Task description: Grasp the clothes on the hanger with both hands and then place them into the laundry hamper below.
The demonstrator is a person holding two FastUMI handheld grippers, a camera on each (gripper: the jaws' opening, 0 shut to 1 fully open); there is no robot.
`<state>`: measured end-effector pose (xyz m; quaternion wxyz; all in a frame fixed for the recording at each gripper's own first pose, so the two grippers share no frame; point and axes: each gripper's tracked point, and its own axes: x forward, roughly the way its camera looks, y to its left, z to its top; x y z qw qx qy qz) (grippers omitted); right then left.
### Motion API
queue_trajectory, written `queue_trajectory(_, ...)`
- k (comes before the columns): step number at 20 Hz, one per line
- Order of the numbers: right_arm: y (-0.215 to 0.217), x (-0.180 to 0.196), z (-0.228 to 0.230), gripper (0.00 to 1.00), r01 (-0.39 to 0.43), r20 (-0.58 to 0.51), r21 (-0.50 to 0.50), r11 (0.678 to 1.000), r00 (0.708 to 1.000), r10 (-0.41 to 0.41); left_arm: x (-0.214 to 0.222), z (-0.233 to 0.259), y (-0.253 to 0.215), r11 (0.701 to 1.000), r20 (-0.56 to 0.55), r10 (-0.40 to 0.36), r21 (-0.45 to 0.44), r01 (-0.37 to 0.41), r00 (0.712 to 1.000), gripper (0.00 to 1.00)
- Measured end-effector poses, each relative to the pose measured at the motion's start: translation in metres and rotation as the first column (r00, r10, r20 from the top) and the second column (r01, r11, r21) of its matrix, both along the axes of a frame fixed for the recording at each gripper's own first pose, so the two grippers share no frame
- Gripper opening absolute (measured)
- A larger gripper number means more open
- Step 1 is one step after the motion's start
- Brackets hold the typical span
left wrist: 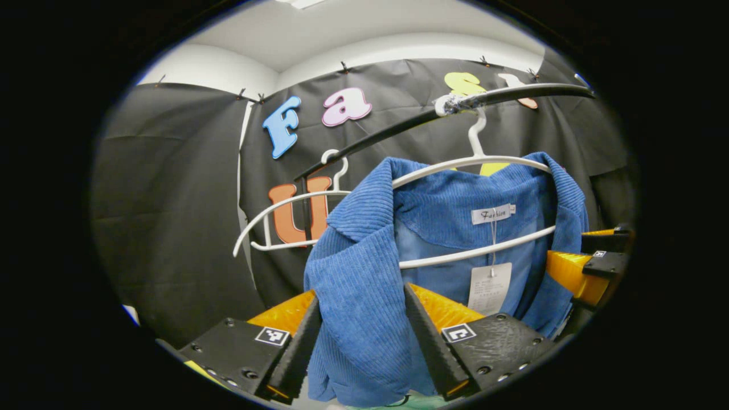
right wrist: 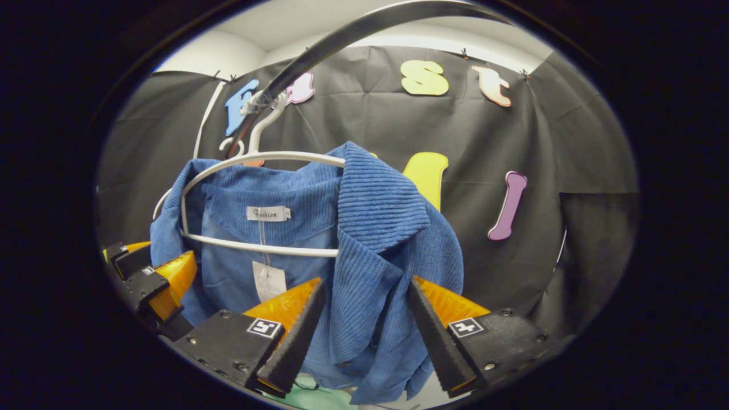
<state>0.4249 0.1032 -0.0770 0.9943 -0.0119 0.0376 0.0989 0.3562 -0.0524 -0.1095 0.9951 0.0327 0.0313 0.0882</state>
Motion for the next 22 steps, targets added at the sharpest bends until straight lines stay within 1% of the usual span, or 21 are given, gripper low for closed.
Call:
queue_trajectory(1,0.0,0.002,-0.002,0.87,-0.003,-0.005,0.001,1.0,1.0,0.003,0.003,-0.004,-0.003,1.0,-0.014,-0.016,-0.01,0.016,1.0,0.75)
queue_trajectory(2,0.001,0.004,-0.001,0.84,-0.013,-0.001,0.007,1.0,1.0,0.013,0.007,-0.006,-0.002,1.0,-0.022,-0.02,-0.015,0.019,1.0,0.75)
queue_trajectory(4,-0.001,0.009,0.0,0.73,-0.025,0.01,0.004,1.0,1.0,0.025,0.011,-0.008,0.001,1.0,-0.036,-0.015,-0.022,0.014,0.999,0.48)
queue_trajectory(6,-0.007,0.012,0.0,0.63,-0.023,0.02,0.02,1.0,1.0,0.023,0.014,-0.009,0.014,0.999,-0.043,0.016,-0.029,-0.017,0.999,0.21)
queue_trajectory(7,-0.01,0.013,-0.001,0.49,-0.025,0.023,0.029,0.999,0.999,0.024,0.015,-0.01,0.014,0.999,-0.047,0.005,-0.052,-0.008,0.999,0.16)
queue_trajectory(8,-0.013,0.014,-0.001,0.43,-0.027,0.026,0.04,0.999,0.999,0.026,0.017,-0.012,0.011,0.997,-0.052,-0.021,-0.078,0.017,0.998,0.19)
queue_trajectory(9,-0.015,0.014,-0.001,0.31,-0.029,0.029,0.057,0.998,0.999,0.028,0.017,-0.011,0.008,0.995,-0.05,-0.041,-0.092,0.036,0.998,0.13)
queue_trajectory(10,-0.016,0.014,-0.001,0.25,-0.042,0.029,0.076,0.996,0.999,0.04,0.017,-0.016,0.015,0.995,-0.051,-0.023,-0.098,0.018,0.998,0.14)
queue_trajectory(11,-0.012,0.012,-0.001,0.16,-0.075,0.028,0.099,0.992,0.997,0.072,0.015,-0.013,0.009,0.993,-0.056,-0.048,-0.108,0.042,0.997,0.09)
queue_trajectory(12,-0.01,0.01,0.0,0.14,-0.103,0.031,0.122,0.987,0.995,0.1,0.011,-0.012,0.006,0.992,-0.05,-0.067,-0.114,0.061,0.996,0.03)
queue_trajectory(13,-0.01,0.012,0.001,0.13,-0.132,0.033,0.143,0.981,0.991,0.129,0.011,-0.011,0.006,0.992,-0.048,-0.062,-0.109,0.057,0.997,0.03)
queue_trajectory(15,-0.011,0.013,0.001,0.09,-0.172,0.038,0.169,0.971,0.985,0.168,0.012,-0.011,0.004,0.991,-0.041,-0.079,-0.113,0.074,0.996,0.05)
queue_trajectory(16,-0.012,0.012,0.004,0.08,-0.189,0.043,0.184,0.965,0.982,0.184,0.009,-0.009,0.005,0.991,-0.037,-0.079,-0.114,0.074,0.996,0.0)
queue_trajectory(17,-0.011,0.01,0.004,0.07,-0.21,0.047,0.205,0.956,0.978,0.204,0.008,-0.007,0.004,0.99,-0.032,-0.085,-0.116,0.081,0.996,0.0)
queue_trajectory(18,-0.01,0.009,0.007,0.06,-0.233,0.051,0.229,0.945,0.973,0.227,0.008,-0.001,0.002,0.988,-0.017,-0.096,-0.123,0.093,0.995,0.05)
queue_trajectory(19,-0.007,0.007,0.01,0.06,-0.256,0.057,0.254,0.933,0.967,0.25,0.008,0.004,0.001,0.986,-0.005,-0.105,-0.13,0.104,0.994,0.0)
queue_trajectory(20,-0.003,0.005,0.013,0.06,-0.291,0.065,0.275,0.916,0.956,0.285,0.009,0.01,0.003,0.985,0.008,-0.111,-0.135,0.111,0.994,0.0)
queue_trajectory(21,0.002,0.002,0.019,0.06,-0.336,0.078,0.302,0.892,0.941,0.329,0.009,0.018,0.004,0.982,0.031,-0.121,-0.145,0.124,0.992,0.05)
queue_trajectory(22,0.006,0.0,0.024,0.06,-0.38,0.086,0.336,0.862,0.924,0.373,0.01,0.023,0.006,0.977,0.05,-0.132,-0.161,0.139,0.99,0.0)
